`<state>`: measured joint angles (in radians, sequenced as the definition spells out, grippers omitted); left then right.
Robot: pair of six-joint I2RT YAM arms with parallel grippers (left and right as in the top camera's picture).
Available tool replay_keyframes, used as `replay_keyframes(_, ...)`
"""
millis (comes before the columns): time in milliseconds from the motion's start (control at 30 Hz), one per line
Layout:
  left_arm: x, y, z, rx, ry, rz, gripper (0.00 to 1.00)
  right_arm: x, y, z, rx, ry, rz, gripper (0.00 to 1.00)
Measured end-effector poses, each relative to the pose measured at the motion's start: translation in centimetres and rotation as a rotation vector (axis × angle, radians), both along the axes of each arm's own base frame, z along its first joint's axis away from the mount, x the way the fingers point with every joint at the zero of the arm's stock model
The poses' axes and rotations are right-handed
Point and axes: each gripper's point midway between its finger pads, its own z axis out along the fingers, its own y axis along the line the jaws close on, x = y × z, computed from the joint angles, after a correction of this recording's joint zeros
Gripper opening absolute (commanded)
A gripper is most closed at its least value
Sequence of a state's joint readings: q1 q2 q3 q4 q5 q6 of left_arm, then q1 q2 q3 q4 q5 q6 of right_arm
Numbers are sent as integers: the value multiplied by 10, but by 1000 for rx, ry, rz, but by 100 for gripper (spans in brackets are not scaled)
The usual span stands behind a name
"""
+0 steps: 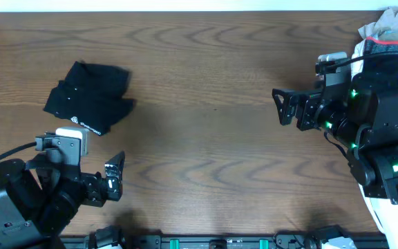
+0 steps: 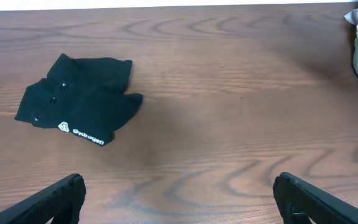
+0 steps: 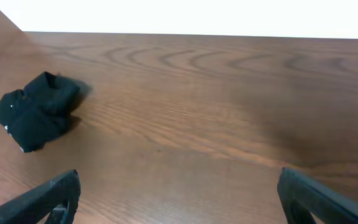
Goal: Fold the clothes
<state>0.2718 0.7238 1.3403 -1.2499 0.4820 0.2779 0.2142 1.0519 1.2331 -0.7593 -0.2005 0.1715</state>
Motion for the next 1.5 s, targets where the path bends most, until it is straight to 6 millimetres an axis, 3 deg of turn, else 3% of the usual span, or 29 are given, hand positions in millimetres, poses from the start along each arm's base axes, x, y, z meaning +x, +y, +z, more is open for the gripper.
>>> replay_keyframes(467,0,0,0,0,0,0,98,0,0,0,0,2,0,99)
replay_keyframes(767,0,1,0,2,1,3,98,-13,-13,-22,-58,96,-49,99)
replay_keyframes(1067,0,2,-1,7,2,8,98,-35,-43,-9,-133,-163,-138,99)
replay_keyframes(1233,0,2,-1,7,2,8,98,-64,-54,-75,-162,-176,-147,99)
replay_keyframes(1400,0,2,0,8,2,8,98,-80,-56,-145,-152,-154,-142,99)
replay_keyframes(1500,0,2,-1,7,2,8,98,-86,-56,-165,-127,-160,-150,99)
